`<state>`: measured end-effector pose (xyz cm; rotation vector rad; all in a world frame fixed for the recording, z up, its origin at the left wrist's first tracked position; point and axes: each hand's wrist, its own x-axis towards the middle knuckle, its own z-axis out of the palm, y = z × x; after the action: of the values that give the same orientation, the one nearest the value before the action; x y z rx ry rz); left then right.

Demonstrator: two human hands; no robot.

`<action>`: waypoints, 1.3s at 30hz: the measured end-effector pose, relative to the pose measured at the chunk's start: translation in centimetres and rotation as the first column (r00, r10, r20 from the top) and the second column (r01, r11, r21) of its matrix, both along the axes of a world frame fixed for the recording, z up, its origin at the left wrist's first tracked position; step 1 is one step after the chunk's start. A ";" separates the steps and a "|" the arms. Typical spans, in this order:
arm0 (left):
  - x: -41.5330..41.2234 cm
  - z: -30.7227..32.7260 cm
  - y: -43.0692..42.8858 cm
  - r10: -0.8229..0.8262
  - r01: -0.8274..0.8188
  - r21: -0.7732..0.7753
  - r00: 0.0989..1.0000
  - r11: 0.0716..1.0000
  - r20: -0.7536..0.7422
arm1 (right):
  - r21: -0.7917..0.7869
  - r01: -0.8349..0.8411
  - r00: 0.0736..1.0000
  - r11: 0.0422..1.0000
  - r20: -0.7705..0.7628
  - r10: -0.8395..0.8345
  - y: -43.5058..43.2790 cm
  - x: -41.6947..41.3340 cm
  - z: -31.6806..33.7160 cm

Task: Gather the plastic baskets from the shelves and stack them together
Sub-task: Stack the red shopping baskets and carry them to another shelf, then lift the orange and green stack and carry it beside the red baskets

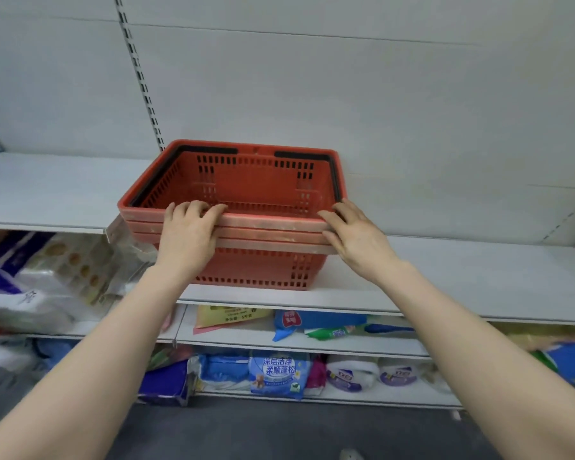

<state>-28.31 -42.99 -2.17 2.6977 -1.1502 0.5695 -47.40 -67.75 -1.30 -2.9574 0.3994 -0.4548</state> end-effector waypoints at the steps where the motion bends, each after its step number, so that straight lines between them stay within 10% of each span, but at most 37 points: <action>1: -0.7 0.2 -0.3 -0.040 0.040 -0.033 0.999 0.999 -0.003 | -0.026 -0.010 1.000 1.000 0.014 0.011 -0.3 -0.8 0.2; 9: -12.3 0.8 -8.7 -0.334 0.327 -0.316 0.942 0.891 0.034 | -0.055 0.140 0.987 0.989 0.087 -0.135 -6.2 -13.4 -1.1; 18: -31.3 -2.6 -29.0 -0.556 0.413 -0.436 0.785 0.800 -0.275 | 0.013 0.447 0.891 0.894 0.076 -0.447 -18.7 -37.4 -4.5; 28: -49.0 -6.6 -48.7 -0.672 0.569 -0.366 0.549 0.736 -0.497 | 0.343 0.752 0.609 0.563 -0.033 -0.793 -31.7 -58.4 -5.9; 39: -53.0 -7.2 -72.9 -0.679 0.471 -0.492 0.442 0.732 -0.587 | 0.658 0.668 0.416 0.346 0.056 -0.908 -54.8 -60.8 -3.7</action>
<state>-81.29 -115.86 -9.33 1.7468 -1.4538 -0.4536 -108.23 -122.57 -4.96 -1.7720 1.6646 -0.8585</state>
